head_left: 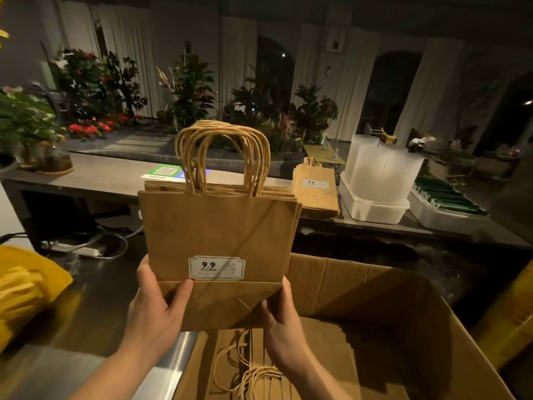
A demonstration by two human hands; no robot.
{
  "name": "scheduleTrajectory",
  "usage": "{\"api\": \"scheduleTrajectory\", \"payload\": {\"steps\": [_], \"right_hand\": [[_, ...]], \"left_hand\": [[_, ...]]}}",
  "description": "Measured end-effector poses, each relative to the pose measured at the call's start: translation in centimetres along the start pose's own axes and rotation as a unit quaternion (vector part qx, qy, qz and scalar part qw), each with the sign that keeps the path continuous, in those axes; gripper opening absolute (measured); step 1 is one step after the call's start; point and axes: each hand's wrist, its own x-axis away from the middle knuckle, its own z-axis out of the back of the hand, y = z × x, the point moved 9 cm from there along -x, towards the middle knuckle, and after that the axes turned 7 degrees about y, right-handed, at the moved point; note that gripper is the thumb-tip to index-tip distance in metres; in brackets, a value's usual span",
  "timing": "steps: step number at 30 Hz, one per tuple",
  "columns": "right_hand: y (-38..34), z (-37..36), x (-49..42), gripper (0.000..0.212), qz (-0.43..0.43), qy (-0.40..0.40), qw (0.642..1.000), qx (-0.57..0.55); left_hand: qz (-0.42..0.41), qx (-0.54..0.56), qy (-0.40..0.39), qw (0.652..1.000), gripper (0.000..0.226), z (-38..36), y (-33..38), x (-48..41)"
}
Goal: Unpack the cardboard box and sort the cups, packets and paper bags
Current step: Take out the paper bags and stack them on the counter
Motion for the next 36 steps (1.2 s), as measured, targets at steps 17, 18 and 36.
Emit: {"api": "scheduleTrajectory", "payload": {"steps": [17,18,36], "right_hand": [[2.7,-0.2,0.0,0.037,-0.096,0.062,0.991,-0.068],[3.1,-0.2,0.1,0.036,-0.108,0.066,0.990,-0.069],[-0.3,-0.8,-9.0,0.025,-0.069,0.117,0.988,-0.068]], "left_hand": [[0.132,0.117,-0.063,0.982,0.055,-1.4,-6.1,2.6],[0.132,0.115,-0.056,0.983,0.051,-1.5,-6.2,2.6],[0.086,0.118,0.044,0.988,0.046,-3.0,-2.8,-6.9]]}}
